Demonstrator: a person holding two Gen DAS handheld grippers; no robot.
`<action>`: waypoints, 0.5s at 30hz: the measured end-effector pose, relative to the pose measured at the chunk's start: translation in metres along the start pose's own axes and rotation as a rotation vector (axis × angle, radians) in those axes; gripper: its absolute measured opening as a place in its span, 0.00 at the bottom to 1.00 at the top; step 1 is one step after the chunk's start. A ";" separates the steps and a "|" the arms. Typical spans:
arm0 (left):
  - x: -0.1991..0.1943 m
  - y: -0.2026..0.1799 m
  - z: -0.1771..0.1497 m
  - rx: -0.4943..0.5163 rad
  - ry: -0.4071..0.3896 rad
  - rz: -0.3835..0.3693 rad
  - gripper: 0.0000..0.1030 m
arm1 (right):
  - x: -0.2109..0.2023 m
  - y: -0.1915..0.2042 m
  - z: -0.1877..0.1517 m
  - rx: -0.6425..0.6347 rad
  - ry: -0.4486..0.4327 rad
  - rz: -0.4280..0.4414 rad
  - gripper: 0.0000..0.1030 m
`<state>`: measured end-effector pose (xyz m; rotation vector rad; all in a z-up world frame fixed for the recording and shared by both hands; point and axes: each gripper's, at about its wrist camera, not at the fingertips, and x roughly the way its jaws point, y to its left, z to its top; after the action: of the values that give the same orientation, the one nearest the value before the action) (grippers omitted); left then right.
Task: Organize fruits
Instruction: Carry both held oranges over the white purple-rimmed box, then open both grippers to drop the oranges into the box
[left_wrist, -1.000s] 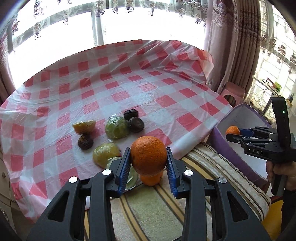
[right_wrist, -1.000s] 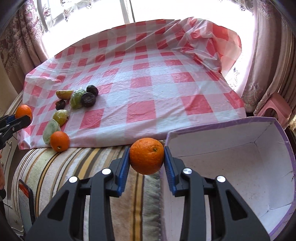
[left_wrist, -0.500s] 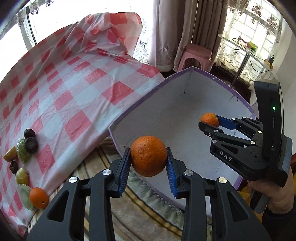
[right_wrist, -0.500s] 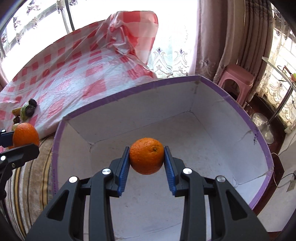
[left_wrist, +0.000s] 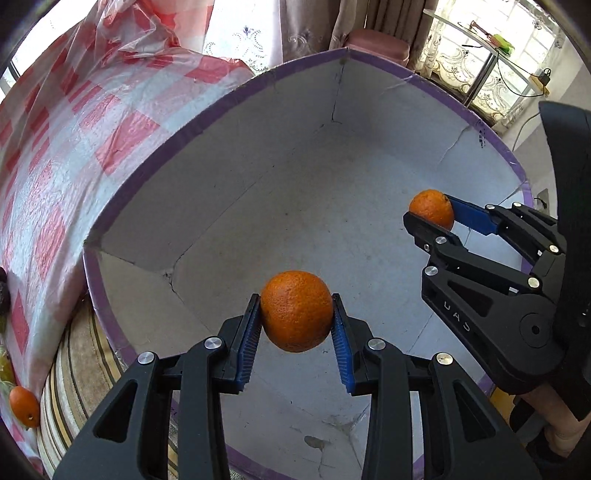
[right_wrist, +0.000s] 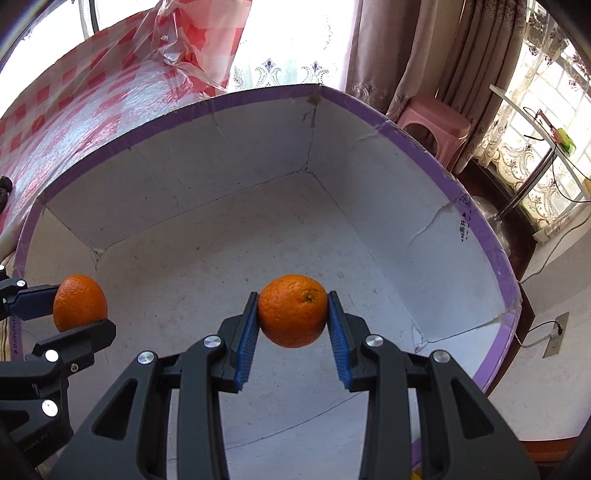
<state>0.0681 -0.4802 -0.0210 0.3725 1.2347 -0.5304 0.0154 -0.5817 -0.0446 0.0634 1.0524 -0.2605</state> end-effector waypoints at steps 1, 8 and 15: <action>0.004 0.002 -0.001 -0.007 0.014 -0.004 0.34 | 0.000 0.002 0.000 -0.012 0.004 -0.006 0.35; 0.024 -0.002 -0.007 0.021 0.084 0.022 0.34 | 0.006 0.017 0.000 -0.114 0.035 -0.072 0.35; 0.045 -0.019 -0.012 0.108 0.170 0.026 0.34 | 0.016 0.032 -0.004 -0.209 0.087 -0.131 0.42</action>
<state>0.0581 -0.4976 -0.0678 0.5330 1.3660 -0.5531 0.0277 -0.5531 -0.0626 -0.1843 1.1672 -0.2671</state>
